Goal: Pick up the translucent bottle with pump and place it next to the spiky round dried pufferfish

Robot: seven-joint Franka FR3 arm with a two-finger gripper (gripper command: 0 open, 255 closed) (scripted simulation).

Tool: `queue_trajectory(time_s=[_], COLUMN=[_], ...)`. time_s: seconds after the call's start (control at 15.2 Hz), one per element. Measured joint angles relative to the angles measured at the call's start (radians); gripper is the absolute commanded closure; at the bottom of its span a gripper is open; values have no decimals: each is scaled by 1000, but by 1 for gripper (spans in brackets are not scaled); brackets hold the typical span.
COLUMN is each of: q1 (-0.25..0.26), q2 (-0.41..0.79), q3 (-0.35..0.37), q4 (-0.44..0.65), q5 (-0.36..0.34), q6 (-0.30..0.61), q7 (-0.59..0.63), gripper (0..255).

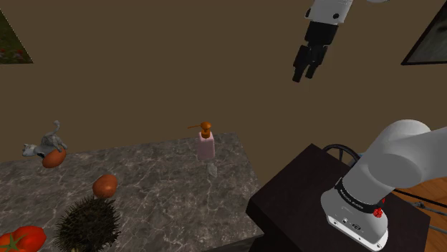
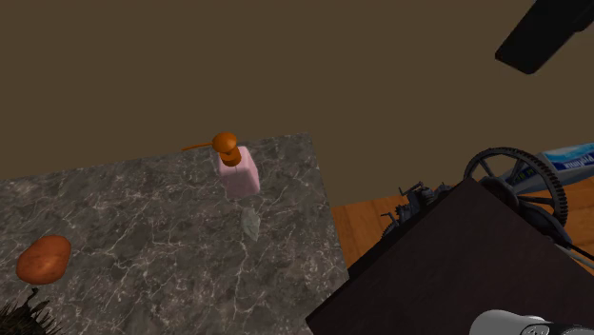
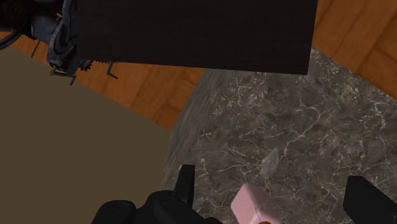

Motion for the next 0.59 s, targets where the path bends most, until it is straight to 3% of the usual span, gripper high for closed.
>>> queue_trajectory(time_s=[0.2, 0.59], q1=[5, 29], q2=[30, 176], q3=[7, 43], q4=[-10, -43], q5=[5, 30], q6=[42, 232], q7=[-1, 3], gripper=[0, 0])
